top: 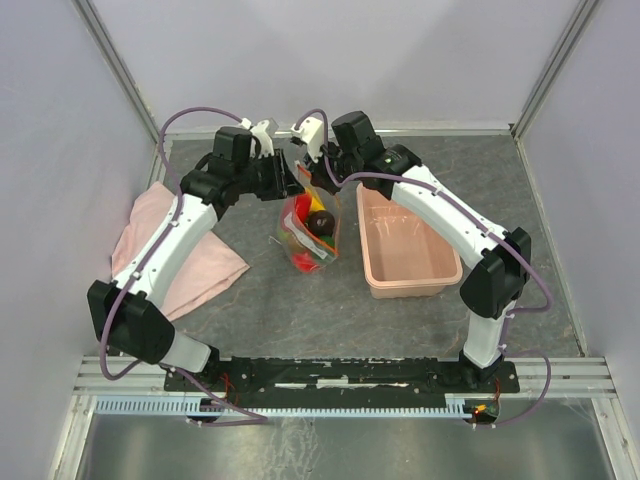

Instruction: Place the food in the zip-top bag and seal the zipper

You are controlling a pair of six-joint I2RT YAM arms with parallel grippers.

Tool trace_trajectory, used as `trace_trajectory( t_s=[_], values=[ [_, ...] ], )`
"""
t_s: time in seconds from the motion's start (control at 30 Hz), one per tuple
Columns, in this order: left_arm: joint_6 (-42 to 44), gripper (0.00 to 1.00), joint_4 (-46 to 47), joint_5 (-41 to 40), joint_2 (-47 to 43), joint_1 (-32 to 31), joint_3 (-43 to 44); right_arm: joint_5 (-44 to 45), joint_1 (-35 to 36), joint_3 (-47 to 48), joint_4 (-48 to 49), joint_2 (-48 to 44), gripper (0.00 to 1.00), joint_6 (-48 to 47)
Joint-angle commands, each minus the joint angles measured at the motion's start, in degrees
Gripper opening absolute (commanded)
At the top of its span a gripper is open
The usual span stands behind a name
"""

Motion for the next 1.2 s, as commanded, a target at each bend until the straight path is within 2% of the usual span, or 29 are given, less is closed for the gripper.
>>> trace_trajectory(
  t_s=[0.0,0.1,0.13,0.2,0.33,0.4,0.47,0.73,0.93,1.07,1.17],
  values=[
    [-2.3,0.23,0.5,-2.2,-0.1,-0.2,1.1,-1.2,0.2,-0.4,4.0,-1.2,0.09,1.8],
    [-3.6,0.05,0.8,-3.2,-0.5,-0.3,0.8,-1.4,0.4,-0.2,3.7,-1.3,0.11,2.7],
    [-4.0,0.03,0.9,-3.8,-0.8,-0.2,0.6,-1.4,0.5,0.0,3.5,-1.5,0.13,3.2],
    [-5.5,0.03,1.3,-5.3,-1.5,-0.2,0.1,-0.9,0.5,-0.2,3.1,-2.4,0.27,4.3],
    [-9.4,0.03,4.8,-7.9,-3.7,-0.2,-2.9,2.8,0.8,-2.1,1.5,-5.3,0.65,8.9],
    [-11.5,0.03,6.5,-8.4,-4.6,-0.2,-4.5,5.3,1.0,-3.7,0.1,-7.1,0.74,12.0],
    [-13.2,0.03,8.0,-8.6,-5.1,-0.2,-5.7,8.0,1.3,-6.5,-0.6,-9.3,0.78,14.9],
    [-16.0,0.03,10.7,-7.9,-6.5,-0.2,-8.6,16.2,2.1,-19.0,-0.7,-17.2,0.81,21.9],
    [-15.5,0.03,10.8,-8.3,-8.3,-0.2,-9.5,20.4,2.0,-20.2,0.7,-15.9,0.78,25.1],
    [-15.7,0.03,11.0,-8.4,-9.4,-0.3,-10.5,20.0,2.0,-18.7,1.5,-13.2,0.7,27.3],
    [-15.7,0.03,11.4,-8.6,-10.2,-0.2,-11.2,17.0,2.0,-17.3,0.2,-11.3,0.58,27.9]
  ],
)
